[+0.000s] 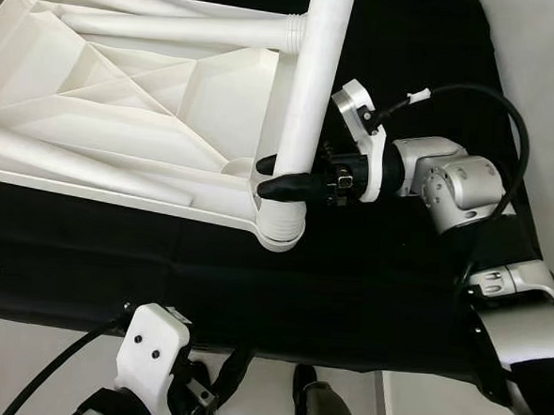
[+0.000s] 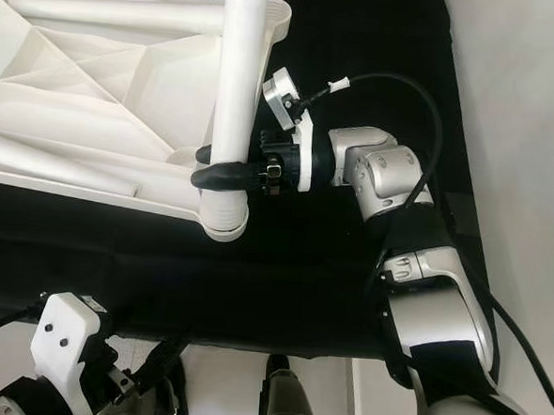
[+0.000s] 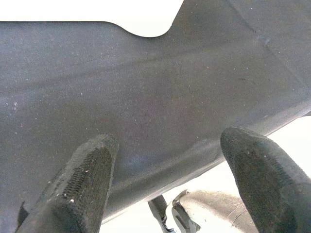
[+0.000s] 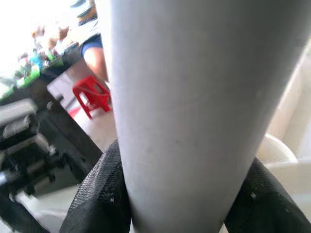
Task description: Building children table
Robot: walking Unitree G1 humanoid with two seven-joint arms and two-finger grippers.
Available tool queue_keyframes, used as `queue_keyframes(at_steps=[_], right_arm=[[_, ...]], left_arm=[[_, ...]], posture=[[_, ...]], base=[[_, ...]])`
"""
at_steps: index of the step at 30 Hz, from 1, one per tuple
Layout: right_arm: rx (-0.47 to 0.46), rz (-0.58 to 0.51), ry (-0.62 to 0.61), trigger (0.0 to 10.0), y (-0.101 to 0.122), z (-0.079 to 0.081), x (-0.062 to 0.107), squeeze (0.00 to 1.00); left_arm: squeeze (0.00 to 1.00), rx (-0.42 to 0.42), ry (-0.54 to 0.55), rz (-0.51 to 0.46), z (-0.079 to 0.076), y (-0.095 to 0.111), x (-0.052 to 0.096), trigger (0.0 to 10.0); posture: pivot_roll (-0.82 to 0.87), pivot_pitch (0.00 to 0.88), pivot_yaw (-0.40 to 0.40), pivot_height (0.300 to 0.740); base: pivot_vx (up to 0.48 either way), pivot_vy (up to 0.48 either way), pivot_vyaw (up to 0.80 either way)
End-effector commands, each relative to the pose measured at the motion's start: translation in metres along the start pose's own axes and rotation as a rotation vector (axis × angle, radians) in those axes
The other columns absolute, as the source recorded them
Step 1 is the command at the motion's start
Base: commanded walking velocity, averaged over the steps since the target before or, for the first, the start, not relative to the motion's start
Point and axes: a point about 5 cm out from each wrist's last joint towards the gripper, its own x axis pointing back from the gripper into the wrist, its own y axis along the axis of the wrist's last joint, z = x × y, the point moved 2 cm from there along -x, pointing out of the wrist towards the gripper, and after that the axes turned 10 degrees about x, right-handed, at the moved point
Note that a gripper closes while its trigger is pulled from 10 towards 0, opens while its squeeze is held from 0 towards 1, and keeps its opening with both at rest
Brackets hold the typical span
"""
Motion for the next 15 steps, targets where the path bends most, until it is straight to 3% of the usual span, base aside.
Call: queue_keyframes(at_steps=[1,7,13,15], right_arm=[[0.088,0.004,0.021,10.0,0.001,0.007,0.002,0.00],[0.156,-0.041,0.074,10.0,0.009,0.019,0.003,0.00],[0.225,-0.002,0.101,10.0,0.006,0.026,0.002,0.00],[0.313,0.080,0.097,10.0,-0.001,0.030,-0.002,0.00]], left_arm=[[0.00,0.030,0.002,0.030,0.000,-0.006,0.001,10.0],[0.00,0.029,0.002,0.030,0.000,-0.007,0.001,10.0],[0.00,0.028,0.002,0.031,0.001,-0.007,0.001,10.0],[0.00,0.027,0.002,0.031,0.002,-0.006,0.000,10.0]], posture=[[-0.03,0.481,-0.047,0.740],[-0.03,0.481,-0.047,0.740],[-0.03,0.482,-0.043,0.740],[-0.03,0.480,-0.040,0.740]], base=[[0.000,0.000,0.00],[0.000,0.000,0.00],[0.000,0.000,0.00],[0.000,0.000,0.00]])
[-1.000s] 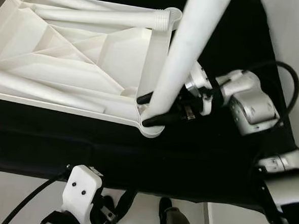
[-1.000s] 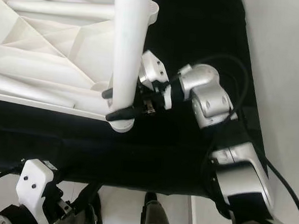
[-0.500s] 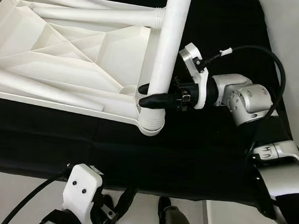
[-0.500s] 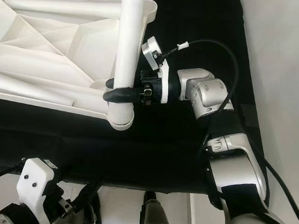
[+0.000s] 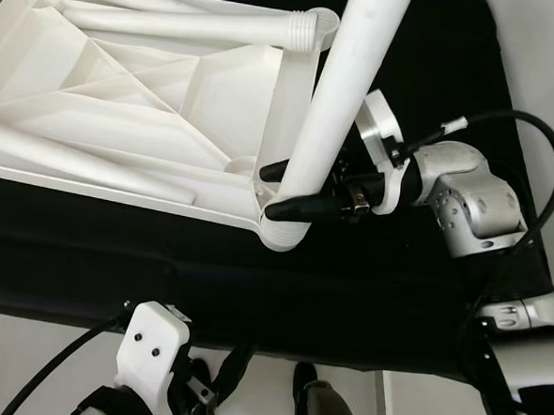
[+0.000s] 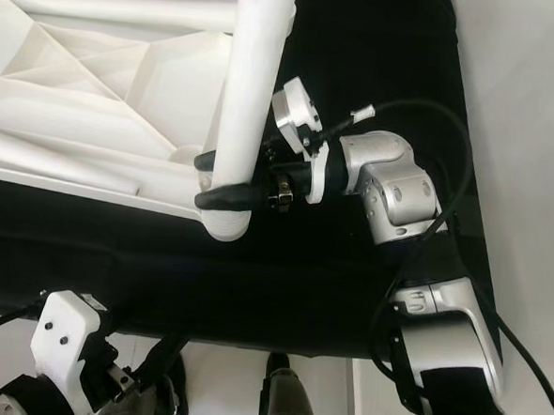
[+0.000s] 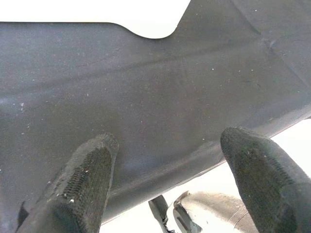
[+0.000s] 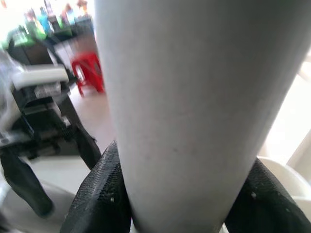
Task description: Building children table
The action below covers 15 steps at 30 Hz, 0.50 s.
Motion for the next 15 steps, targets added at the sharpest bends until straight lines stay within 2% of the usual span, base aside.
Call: queue_keyframes(at_steps=[1,3,5,8,10,15], right_arm=[[0.026,0.062,0.035,10.0,-0.009,0.008,-0.005,0.00],[0.054,0.097,0.027,10.0,-0.012,0.008,-0.007,0.00],[0.083,0.164,-0.035,10.0,-0.021,0.003,-0.010,0.00],[0.086,0.179,-0.060,10.0,-0.023,0.001,-0.010,0.00],[0.089,0.209,-0.119,10.0,-0.027,-0.005,-0.011,0.00],[0.080,0.219,-0.134,10.0,-0.029,-0.005,-0.010,0.00]], left_arm=[[0.00,0.031,0.004,0.035,0.001,-0.007,0.002,10.0],[0.00,0.030,0.004,0.035,0.001,-0.007,0.001,10.0],[0.00,0.029,0.005,0.035,0.001,-0.007,0.001,10.0],[0.00,0.028,0.005,0.034,0.002,-0.007,0.001,10.0],[0.00,0.028,0.005,0.034,0.001,-0.007,0.001,10.0],[0.00,0.028,0.006,0.033,0.001,-0.007,0.001,10.0]], posture=[[-0.03,0.480,-0.040,0.740],[-0.03,0.480,-0.040,0.740],[-0.03,0.482,-0.041,0.740],[-0.03,0.482,-0.041,0.740],[-0.03,0.483,-0.041,0.740],[-0.03,0.483,-0.041,0.740]], base=[[0.000,0.000,0.00],[0.000,0.000,0.00],[0.000,0.000,0.00],[0.000,0.000,0.00],[0.000,0.000,0.00],[0.000,0.000,0.00]])
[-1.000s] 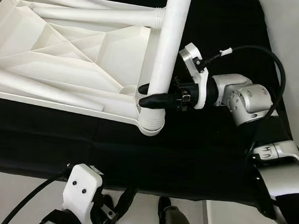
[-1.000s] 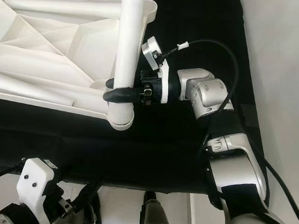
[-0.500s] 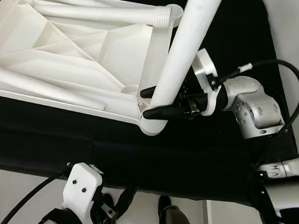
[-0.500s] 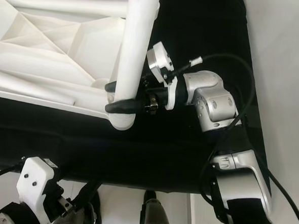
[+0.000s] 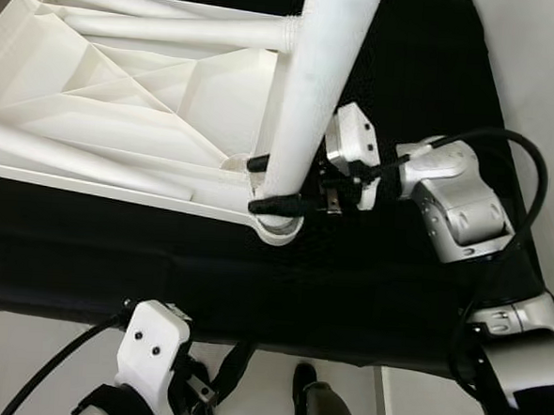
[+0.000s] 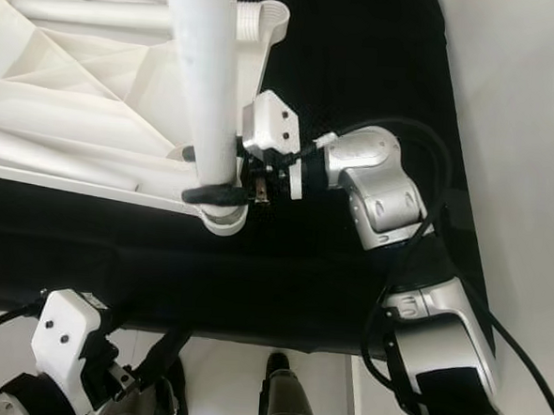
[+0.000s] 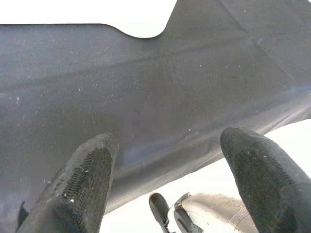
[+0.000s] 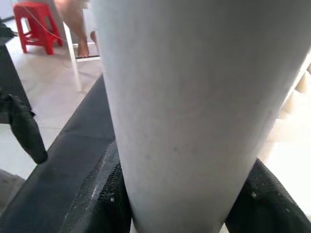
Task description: Building children table
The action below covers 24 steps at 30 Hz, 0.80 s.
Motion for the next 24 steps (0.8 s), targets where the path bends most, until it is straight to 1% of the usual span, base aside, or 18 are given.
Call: queue_keyframes(at_steps=[1,3,6,8,9,10,11,13,17,20,22,24], right_arm=[[-0.085,0.080,0.017,10.0,-0.024,0.012,-0.001,0.00],[-0.095,0.087,0.045,10.0,-0.025,0.017,0.000,0.00],[-0.094,0.091,0.058,10.0,-0.026,0.019,0.001,0.00],[-0.101,0.092,0.116,10.0,-0.027,0.027,0.002,0.00],[-0.101,0.092,0.116,10.0,-0.027,0.027,0.002,0.00],[-0.107,0.090,0.149,10.0,-0.026,0.031,0.004,0.00],[-0.107,0.090,0.149,10.0,-0.026,0.031,0.004,0.00],[-0.118,0.088,0.196,10.0,-0.025,0.036,0.006,0.00],[-0.127,0.095,0.242,10.0,-0.025,0.040,0.009,0.00],[-0.136,0.100,0.252,10.0,-0.025,0.040,0.009,0.00],[-0.141,0.101,0.254,10.0,-0.025,0.040,0.009,0.00],[-0.167,0.111,0.230,10.0,-0.029,0.038,0.004,0.00]], left_arm=[[0.00,0.030,0.005,0.033,0.001,-0.007,0.002,10.0],[0.00,0.030,0.005,0.033,0.001,-0.007,0.002,10.0],[0.00,0.031,0.005,0.032,0.001,-0.007,0.002,10.0],[0.00,0.031,0.005,0.032,0.000,-0.007,0.001,10.0],[0.00,0.031,0.005,0.032,0.000,-0.007,0.001,10.0],[0.00,0.031,0.005,0.032,0.000,-0.007,0.001,10.0],[0.00,0.031,0.005,0.032,0.000,-0.007,0.001,10.0],[0.00,0.031,0.005,0.032,0.000,-0.007,0.002,10.0],[0.00,0.032,0.005,0.032,0.000,-0.007,0.002,10.0],[0.00,0.033,0.005,0.031,0.000,-0.007,0.002,10.0],[0.00,0.033,0.005,0.031,0.000,-0.007,0.002,10.0],[0.00,0.033,0.004,0.031,0.000,-0.007,0.002,10.0]], posture=[[-0.03,0.483,-0.041,0.740],[-0.03,0.483,-0.042,0.740],[-0.03,0.483,-0.042,0.740],[-0.03,0.485,-0.042,0.740],[-0.03,0.485,-0.042,0.740],[-0.03,0.485,-0.042,0.740],[-0.03,0.485,-0.042,0.740],[-0.03,0.485,-0.042,0.740],[-0.03,0.483,-0.044,0.740],[-0.03,0.483,-0.044,0.740],[-0.03,0.483,-0.044,0.740],[-0.03,0.479,-0.045,0.740]], base=[[0.000,0.000,0.00],[0.000,0.000,0.00],[0.000,0.000,0.00],[0.000,0.000,0.00],[0.000,0.000,0.00],[0.000,0.000,0.00],[0.000,0.000,0.00],[0.000,0.000,0.00],[0.000,0.000,0.00],[0.000,0.000,0.00],[0.000,0.000,0.00],[0.000,0.000,0.00]])
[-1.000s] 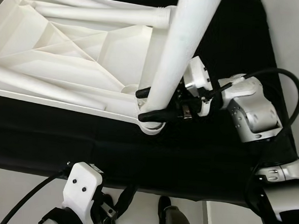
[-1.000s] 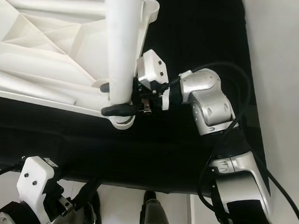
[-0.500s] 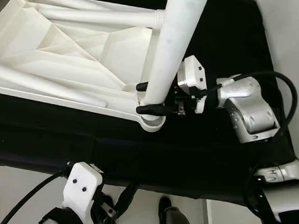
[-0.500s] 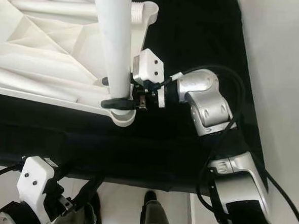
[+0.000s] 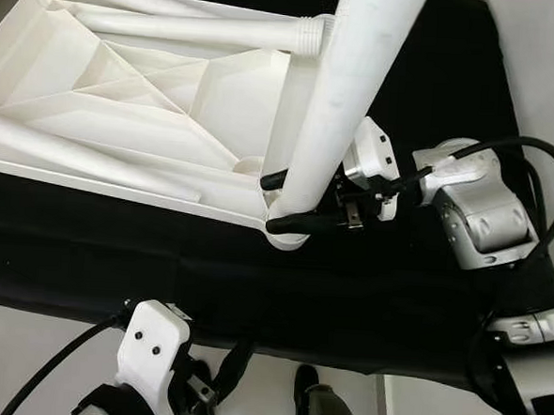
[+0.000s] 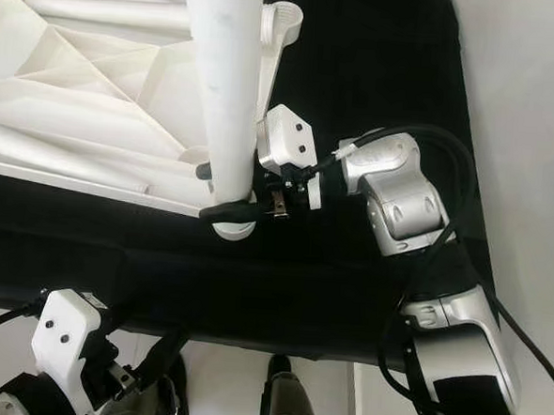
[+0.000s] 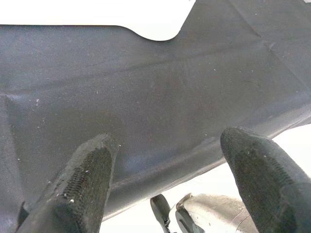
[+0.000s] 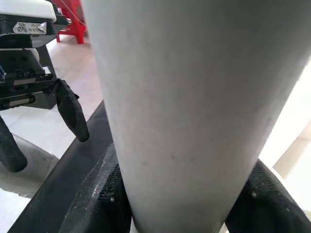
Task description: Building children table
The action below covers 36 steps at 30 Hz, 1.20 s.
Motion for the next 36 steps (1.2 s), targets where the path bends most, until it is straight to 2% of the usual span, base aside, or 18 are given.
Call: queue_keyframes(at_steps=[1,6,10,13,19,28,31,32,33,34,35,36], right_arm=[[-0.149,0.077,0.085,10.0,-0.031,0.020,-0.012,0.00],[-0.184,0.103,0.025,10.0,-0.040,0.015,-0.018,0.00],[-0.273,0.156,-0.113,10.0,-0.055,0.007,-0.022,0.00],[-0.273,0.156,-0.113,10.0,-0.055,0.007,-0.022,0.00],[-0.365,0.168,-0.273,10.0,-0.066,0.005,-0.022,0.00],[-0.375,0.194,-0.372,10.0,-0.071,0.010,-0.018,0.00],[-0.383,0.234,-0.481,10.0,-0.074,0.016,-0.012,0.00],[-0.383,0.234,-0.481,10.0,-0.074,0.016,-0.012,0.00],[-0.390,0.265,-0.542,10.0,-0.075,0.020,-0.011,0.00],[-0.390,0.265,-0.542,10.0,-0.075,0.020,-0.011,0.00],[-0.402,0.306,-0.608,10.0,-0.077,0.024,-0.009,0.00],[-0.409,0.417,-0.782,10.0,-0.082,0.030,-0.004,0.00]], left_arm=[[0.00,0.032,0.004,0.033,0.000,-0.007,0.002,10.0],[0.00,0.032,0.004,0.032,0.000,-0.007,0.001,10.0],[0.00,0.033,0.006,0.033,-0.001,-0.008,0.002,10.0],[0.00,0.033,0.006,0.033,-0.001,-0.008,0.002,10.0],[0.00,0.034,0.003,0.034,0.000,-0.008,0.002,10.0],[0.00,0.031,0.005,0.033,0.000,-0.008,0.002,10.0],[0.00,0.031,0.006,0.033,0.002,-0.008,0.002,10.0],[0.00,0.031,0.006,0.033,0.002,-0.008,0.002,10.0],[0.00,0.030,0.006,0.033,0.002,-0.008,0.002,10.0],[0.00,0.030,0.006,0.033,0.002,-0.008,0.002,10.0],[0.00,0.030,0.007,0.033,0.002,-0.008,0.002,10.0],[0.00,0.029,0.008,0.032,0.003,-0.008,0.002,10.0]], posture=[[-0.03,0.479,-0.045,0.740],[-0.03,0.479,-0.045,0.740],[-0.03,0.471,-0.045,0.740],[-0.03,0.471,-0.045,0.740],[-0.03,0.472,-0.041,0.740],[-0.03,0.473,-0.041,0.740],[-0.04,0.473,-0.043,0.740],[-0.04,0.473,-0.043,0.740],[-0.05,0.471,-0.045,0.740],[-0.05,0.471,-0.045,0.740],[-0.05,0.471,-0.045,0.740],[-0.05,0.468,-0.045,0.740]], base=[[0.000,0.000,0.00],[0.000,0.000,0.00],[0.000,0.000,0.00],[0.000,0.000,0.00],[0.000,0.000,0.00],[0.000,0.000,0.00],[0.000,0.000,0.00],[0.000,0.000,0.00],[0.000,0.000,0.00],[0.000,0.000,0.00],[0.000,0.000,0.00],[0.000,0.000,0.00]])
